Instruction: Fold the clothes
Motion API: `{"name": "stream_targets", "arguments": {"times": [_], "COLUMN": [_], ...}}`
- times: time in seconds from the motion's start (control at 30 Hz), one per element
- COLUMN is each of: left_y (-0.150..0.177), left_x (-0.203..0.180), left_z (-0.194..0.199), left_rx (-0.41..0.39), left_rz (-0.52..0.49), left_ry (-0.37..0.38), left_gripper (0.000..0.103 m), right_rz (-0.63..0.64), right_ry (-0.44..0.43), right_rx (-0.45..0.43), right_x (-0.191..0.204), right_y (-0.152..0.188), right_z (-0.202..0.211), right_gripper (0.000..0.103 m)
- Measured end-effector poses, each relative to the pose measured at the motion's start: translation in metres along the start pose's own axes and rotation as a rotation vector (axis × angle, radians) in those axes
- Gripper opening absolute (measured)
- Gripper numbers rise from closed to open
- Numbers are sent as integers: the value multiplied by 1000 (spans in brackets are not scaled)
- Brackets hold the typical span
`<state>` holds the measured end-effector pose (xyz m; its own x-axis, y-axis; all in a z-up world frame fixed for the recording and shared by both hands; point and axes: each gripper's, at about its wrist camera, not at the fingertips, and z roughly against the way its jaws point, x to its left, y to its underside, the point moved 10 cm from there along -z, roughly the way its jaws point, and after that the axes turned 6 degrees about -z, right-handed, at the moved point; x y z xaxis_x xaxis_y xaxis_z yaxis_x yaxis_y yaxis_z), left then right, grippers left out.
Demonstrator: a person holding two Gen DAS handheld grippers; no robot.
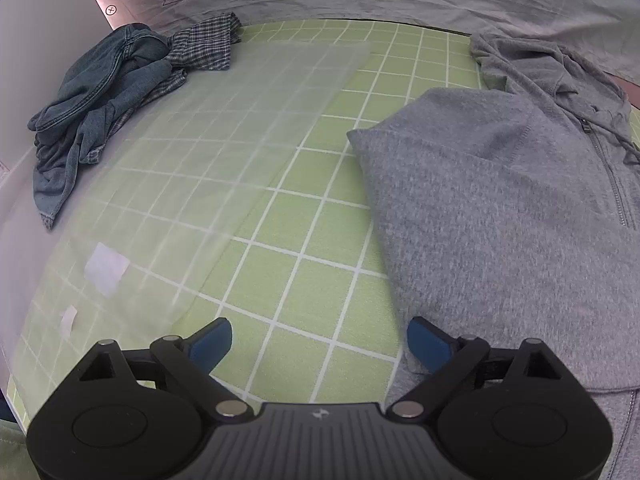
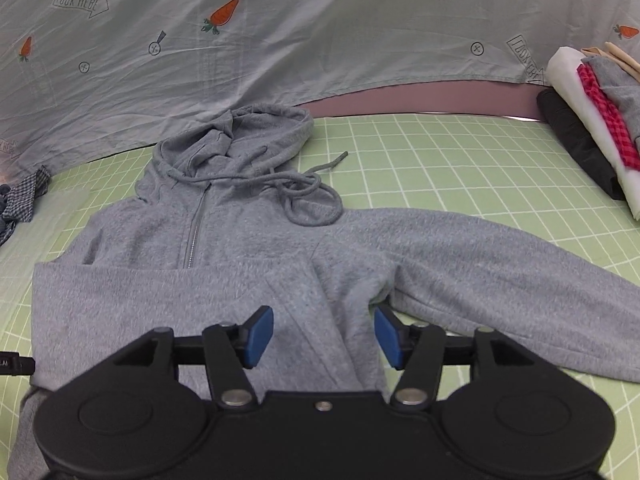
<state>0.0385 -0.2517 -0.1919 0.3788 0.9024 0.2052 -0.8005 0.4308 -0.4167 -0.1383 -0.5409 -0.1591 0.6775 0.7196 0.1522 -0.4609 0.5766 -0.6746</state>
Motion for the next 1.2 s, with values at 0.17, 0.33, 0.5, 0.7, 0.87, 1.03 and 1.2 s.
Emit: {"name": "stream_targets", "arguments": {"times": [0.17,0.33,0.5,0.7,0.87,1.03,1.2], "left_y": [-2,-2,-2,-1,1,2,2], "left_x": [-1,0,2,3,-2,-4,-4], "left_z": [-2,-2,-2,-2,-1,-2,-3], "left_rx": [-1,-3,-5,-3,-2,0,-3], "left_rz": [-12,-14,-16,-17,-34,-56,-63], "left_ry": [-3,-14,-26,-31,-24,-32,-42], "left_gripper": [97,97,97,97,97,97,99], "right_rz": [60,0,-86,-161,-171,-115,18], "right_ry": [4,-21,-36,79,203,146,92], "right_rx": [47,53,-67,-111,-67,-92,-50], "right_x": [11,-1,-23,-62,-84,-61,-22], "right_y": [10,4,-26,-37,-19,-15,-5], "right_z": [-10,-13,11,11,6,15,5], "right_gripper": [76,18,9,9,45,66,75]}}
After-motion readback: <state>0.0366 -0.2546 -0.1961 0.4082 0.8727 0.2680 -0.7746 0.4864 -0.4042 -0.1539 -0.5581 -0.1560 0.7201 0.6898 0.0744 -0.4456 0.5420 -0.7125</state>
